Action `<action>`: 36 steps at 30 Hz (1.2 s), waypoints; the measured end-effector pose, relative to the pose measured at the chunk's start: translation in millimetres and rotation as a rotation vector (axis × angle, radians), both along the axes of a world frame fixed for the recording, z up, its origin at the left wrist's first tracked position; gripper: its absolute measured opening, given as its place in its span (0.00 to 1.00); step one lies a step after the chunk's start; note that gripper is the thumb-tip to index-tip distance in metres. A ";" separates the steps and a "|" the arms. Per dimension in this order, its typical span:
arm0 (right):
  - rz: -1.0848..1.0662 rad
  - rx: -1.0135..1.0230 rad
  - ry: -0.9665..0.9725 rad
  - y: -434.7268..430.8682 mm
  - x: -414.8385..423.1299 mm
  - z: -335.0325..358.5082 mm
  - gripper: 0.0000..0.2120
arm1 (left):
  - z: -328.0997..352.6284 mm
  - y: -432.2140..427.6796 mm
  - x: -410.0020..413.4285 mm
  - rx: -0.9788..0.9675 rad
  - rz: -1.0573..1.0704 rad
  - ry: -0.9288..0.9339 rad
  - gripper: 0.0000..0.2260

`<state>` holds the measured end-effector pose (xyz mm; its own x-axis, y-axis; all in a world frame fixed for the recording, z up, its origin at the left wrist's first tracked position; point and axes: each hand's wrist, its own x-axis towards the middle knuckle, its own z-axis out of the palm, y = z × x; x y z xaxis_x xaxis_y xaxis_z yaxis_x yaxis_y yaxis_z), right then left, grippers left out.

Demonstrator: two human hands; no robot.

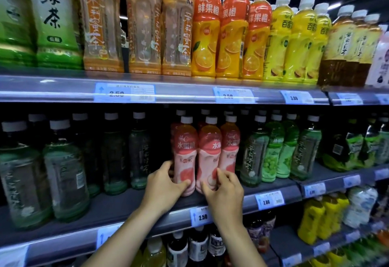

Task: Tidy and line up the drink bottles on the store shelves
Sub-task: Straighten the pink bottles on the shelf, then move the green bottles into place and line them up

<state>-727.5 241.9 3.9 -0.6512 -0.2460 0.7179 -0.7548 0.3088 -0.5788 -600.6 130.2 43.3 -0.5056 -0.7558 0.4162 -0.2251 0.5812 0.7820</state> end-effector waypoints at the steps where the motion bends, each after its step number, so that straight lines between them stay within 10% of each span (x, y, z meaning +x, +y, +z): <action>1: -0.008 0.021 -0.001 -0.3 -0.7 0.4 0.20 | 0.2 0.0 -0.6 -0.005 0.005 -0.005 0.18; 22: 0.084 -0.031 -0.017 20.4 5.9 9.5 0.16 | -1.7 9.8 10.0 -0.112 0.046 0.053 0.29; 36: -0.025 -0.054 0.023 80.7 -31.4 11.5 0.06 | 7.1 84.4 -34.9 -0.321 -0.126 0.215 0.12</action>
<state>-758.9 322.7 15.5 -0.6395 -0.1901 0.7449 -0.7607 0.2963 -0.5775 -635.5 214.7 50.4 -0.4615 -0.5080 0.7273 0.0120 0.8162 0.5777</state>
